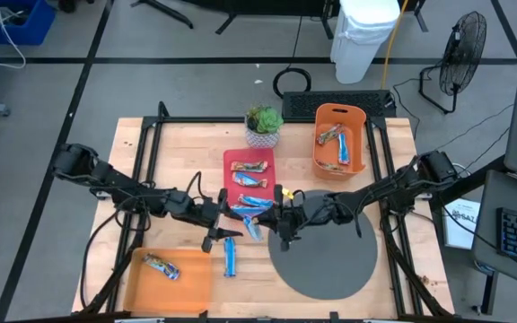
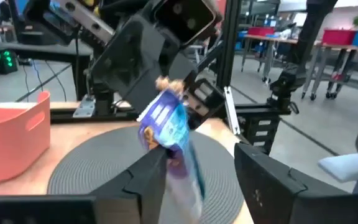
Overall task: Pick and place Granola Bars by type
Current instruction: Put the blue/green granola bar into the bottom orange bin
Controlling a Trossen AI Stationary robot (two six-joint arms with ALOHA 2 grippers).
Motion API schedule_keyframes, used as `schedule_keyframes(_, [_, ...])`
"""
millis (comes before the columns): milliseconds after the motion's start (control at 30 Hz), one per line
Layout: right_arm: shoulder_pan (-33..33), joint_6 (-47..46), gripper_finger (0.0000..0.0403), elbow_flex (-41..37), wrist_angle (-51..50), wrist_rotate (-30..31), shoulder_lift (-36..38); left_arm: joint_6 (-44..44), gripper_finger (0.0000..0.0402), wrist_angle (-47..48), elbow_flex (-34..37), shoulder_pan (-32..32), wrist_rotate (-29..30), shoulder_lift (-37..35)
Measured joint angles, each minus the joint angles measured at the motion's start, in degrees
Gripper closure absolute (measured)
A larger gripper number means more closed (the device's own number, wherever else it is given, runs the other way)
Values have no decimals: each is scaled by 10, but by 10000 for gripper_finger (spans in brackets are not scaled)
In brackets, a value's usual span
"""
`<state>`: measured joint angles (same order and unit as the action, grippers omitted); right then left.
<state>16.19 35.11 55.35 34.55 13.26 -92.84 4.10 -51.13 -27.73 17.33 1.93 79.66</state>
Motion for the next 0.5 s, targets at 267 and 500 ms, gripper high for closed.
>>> schedule_keyframes(267, [0,2,400,1,3,0,0,19,204,-28,-1,-5,16,0])
schedule_keyframes(500, [0,5,400,1,4,0,-1,85,203,-28,-1,-28,58,0])
